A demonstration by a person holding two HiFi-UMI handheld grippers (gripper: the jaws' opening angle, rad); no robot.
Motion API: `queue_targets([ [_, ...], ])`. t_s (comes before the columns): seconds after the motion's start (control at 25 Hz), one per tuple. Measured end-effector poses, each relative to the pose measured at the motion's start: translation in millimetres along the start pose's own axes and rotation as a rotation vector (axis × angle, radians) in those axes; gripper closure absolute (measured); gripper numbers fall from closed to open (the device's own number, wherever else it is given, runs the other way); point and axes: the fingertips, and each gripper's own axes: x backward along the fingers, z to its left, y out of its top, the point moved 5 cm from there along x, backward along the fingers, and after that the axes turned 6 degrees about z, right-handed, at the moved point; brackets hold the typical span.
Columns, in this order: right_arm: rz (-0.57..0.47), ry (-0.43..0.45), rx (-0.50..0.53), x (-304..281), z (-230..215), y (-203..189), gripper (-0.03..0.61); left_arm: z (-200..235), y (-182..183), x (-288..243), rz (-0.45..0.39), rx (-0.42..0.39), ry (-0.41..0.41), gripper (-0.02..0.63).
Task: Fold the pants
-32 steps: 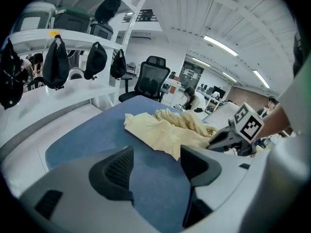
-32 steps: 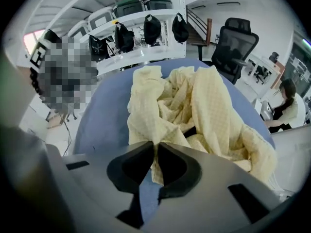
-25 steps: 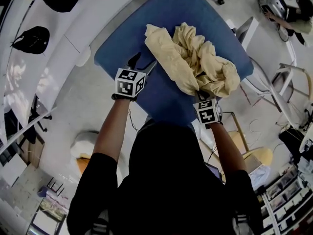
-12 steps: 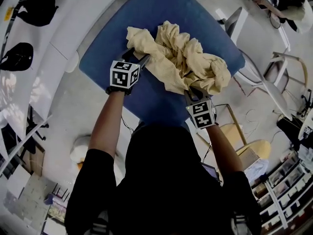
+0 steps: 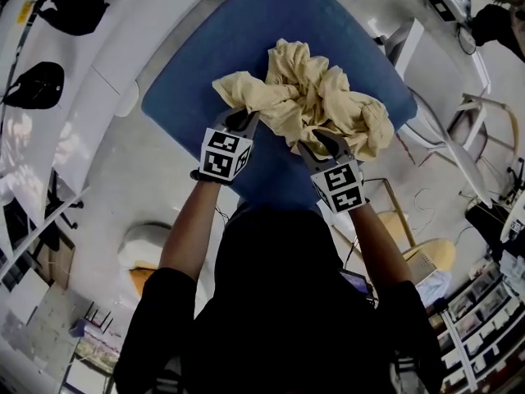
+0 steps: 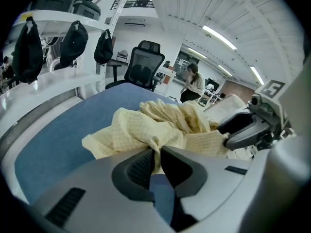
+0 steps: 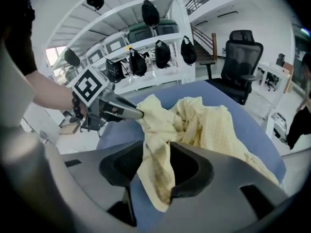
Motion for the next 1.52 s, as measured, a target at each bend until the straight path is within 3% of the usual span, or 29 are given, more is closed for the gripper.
queue_targets([
  [0.04, 0.001, 0.019, 0.026, -3, 6, 3, 0.386, -8, -8, 6, 0.003, -0.004, -0.013, 0.561],
  [0.16, 0.004, 0.049, 0.133, -12, 26, 7, 0.351, -29, -33, 20, 0.025, -0.022, -0.044, 0.565],
  [0.44, 0.085, 0.012, 0.428, -56, 65, -4, 0.351, -67, -85, 49, 0.015, 0.109, -0.127, 0.565],
  [0.6, 0.107, 0.006, 0.544, -68, 79, -7, 0.35, -71, -100, 64, 0.006, 0.122, -0.118, 0.566],
  [0.96, 0.08, -0.022, 0.586, -73, 97, -7, 0.359, -70, -103, 79, -0.034, 0.107, -0.133, 0.58],
  [1.04, 0.09, -0.056, 0.6, -74, 96, -10, 0.39, -71, -103, 83, -0.04, 0.116, -0.138, 0.581],
  [1.12, 0.094, -0.095, 0.607, -74, 93, -12, 0.464, -70, -104, 85, -0.045, 0.128, -0.14, 0.581],
  [1.2, 0.09, -0.12, 0.587, -72, 89, -13, 0.578, -68, -105, 86, -0.044, 0.132, -0.136, 0.581],
  [1.52, 0.183, -0.109, 0.423, -58, 64, -54, 0.577, -68, -123, 70, 0.043, 0.101, -0.146, 0.58],
])
